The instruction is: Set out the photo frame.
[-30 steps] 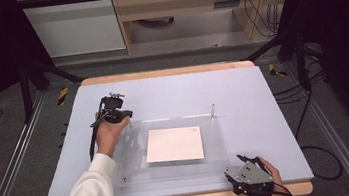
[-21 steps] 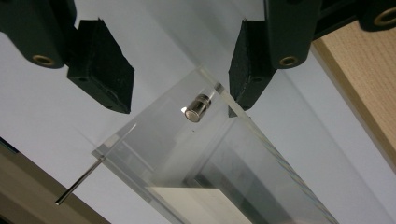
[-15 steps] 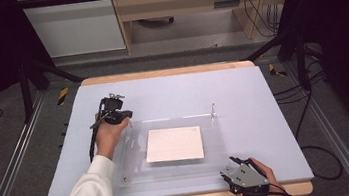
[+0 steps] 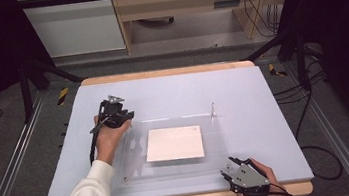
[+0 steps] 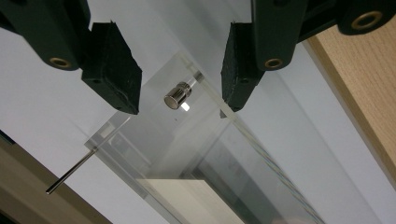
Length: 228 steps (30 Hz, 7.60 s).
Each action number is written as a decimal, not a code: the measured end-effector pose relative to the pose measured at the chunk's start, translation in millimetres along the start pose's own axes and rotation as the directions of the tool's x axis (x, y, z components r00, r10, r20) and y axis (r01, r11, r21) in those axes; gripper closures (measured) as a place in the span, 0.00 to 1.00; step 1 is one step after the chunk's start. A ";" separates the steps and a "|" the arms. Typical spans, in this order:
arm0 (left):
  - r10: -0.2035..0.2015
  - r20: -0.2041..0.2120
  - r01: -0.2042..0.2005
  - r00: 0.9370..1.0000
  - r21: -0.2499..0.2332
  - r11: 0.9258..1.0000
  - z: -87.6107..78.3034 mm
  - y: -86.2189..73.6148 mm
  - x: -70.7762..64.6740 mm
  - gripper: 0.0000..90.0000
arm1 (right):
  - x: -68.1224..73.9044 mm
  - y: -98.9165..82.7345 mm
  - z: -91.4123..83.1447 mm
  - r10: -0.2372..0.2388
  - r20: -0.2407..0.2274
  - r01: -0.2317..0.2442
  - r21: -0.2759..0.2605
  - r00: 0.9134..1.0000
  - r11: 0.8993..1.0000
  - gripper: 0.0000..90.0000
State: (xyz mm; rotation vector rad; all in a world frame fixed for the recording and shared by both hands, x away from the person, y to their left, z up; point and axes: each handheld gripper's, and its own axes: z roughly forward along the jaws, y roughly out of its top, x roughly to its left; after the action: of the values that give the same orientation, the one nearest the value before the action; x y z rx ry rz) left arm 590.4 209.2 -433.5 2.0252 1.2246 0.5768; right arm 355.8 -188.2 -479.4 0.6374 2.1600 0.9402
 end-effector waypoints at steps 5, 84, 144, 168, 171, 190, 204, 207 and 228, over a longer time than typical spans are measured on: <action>0.021 -0.014 -0.022 1.000 -0.057 0.998 -12.3 -5.0 -3.7 0.62 | -0.9 1.7 -1.4 -0.007 0.002 0.007 -0.006 1.000 1.000 0.55; 0.616 0.101 -0.573 0.781 -0.276 0.772 -139.6 -114.9 -89.5 0.58 | -29.7 43.0 -18.0 0.051 -0.011 -0.051 0.005 0.999 0.999 0.59; 0.645 0.086 -0.636 0.759 -0.110 0.763 -147.9 33.0 -59.9 0.73 | -126.8 134.0 5.1 0.020 -0.032 -0.021 -0.036 0.999 0.999 0.67; 0.651 0.094 -0.643 0.754 -0.098 0.759 -133.0 72.2 -40.8 0.68 | -159.1 154.5 24.4 0.074 -0.042 -0.076 -0.045 0.996 0.996 0.64; 0.651 0.090 -0.644 0.754 -0.093 0.759 -131.8 74.4 -39.6 0.67 | -160.3 156.5 25.3 0.075 -0.043 -0.077 -0.040 0.996 0.996 0.64; 0.629 0.083 -0.622 0.773 -0.103 0.777 -121.9 86.6 -27.1 0.62 | -176.6 164.9 37.2 0.099 -0.048 -0.101 -0.039 0.994 0.994 0.63; 0.574 0.059 -0.557 0.817 -0.182 0.810 -126.5 97.9 -19.3 0.47 | -187.3 169.2 46.0 0.122 -0.053 -0.124 -0.040 0.991 0.991 0.62; 0.533 0.039 -0.512 0.845 -0.228 0.828 -134.9 99.1 -18.0 0.42 | -189.1 170.0 47.7 0.123 -0.050 -0.125 -0.039 0.991 0.991 0.62; 0.289 0.066 -0.254 0.955 -0.323 0.912 -160.7 50.8 -2.1 0.14 | -203.5 174.3 61.6 0.166 -0.052 -0.169 -0.050 0.985 0.984 0.59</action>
State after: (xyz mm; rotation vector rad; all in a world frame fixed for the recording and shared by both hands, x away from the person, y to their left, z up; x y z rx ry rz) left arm 510.9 244.2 -289.0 1.9369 0.7338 0.7283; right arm 560.7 -187.4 -296.1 0.7871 2.1398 1.1092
